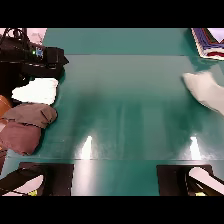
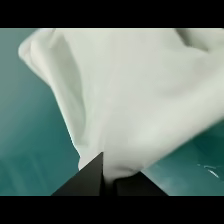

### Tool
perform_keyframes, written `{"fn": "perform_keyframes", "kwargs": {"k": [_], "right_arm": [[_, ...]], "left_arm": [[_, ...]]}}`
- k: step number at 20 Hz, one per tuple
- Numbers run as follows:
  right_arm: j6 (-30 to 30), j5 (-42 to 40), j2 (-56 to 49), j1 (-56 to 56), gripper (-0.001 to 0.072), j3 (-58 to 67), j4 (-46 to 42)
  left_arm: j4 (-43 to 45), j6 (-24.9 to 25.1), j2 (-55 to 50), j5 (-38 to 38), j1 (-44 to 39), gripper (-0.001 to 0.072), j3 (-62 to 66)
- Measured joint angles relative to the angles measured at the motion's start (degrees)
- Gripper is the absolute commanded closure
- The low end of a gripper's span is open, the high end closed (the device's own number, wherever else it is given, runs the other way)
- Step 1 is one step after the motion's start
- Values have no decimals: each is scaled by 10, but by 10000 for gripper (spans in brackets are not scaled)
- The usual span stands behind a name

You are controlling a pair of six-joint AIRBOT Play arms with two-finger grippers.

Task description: Fold the shirts.

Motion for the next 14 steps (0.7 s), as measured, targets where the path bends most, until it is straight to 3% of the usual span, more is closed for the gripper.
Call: {"fn": "perform_keyframes", "kwargs": {"k": [5,6,7,8,14], "right_arm": [[10,-7,4,-84,693,-37,-46],[10,-7,3,-90,556,-39,-58],[10,-7,2,-96,268,-39,-72],[10,-6,0,-100,65,-36,-88],[11,21,-1,-123,58,52,-123]], "left_arm": [[-1,-4,0,4,0,683,0],[-1,-4,0,4,0,683,0],[-1,-4,0,4,0,682,0],[-1,-4,0,4,0,683,0],[-1,-5,0,4,0,682,0]]}}
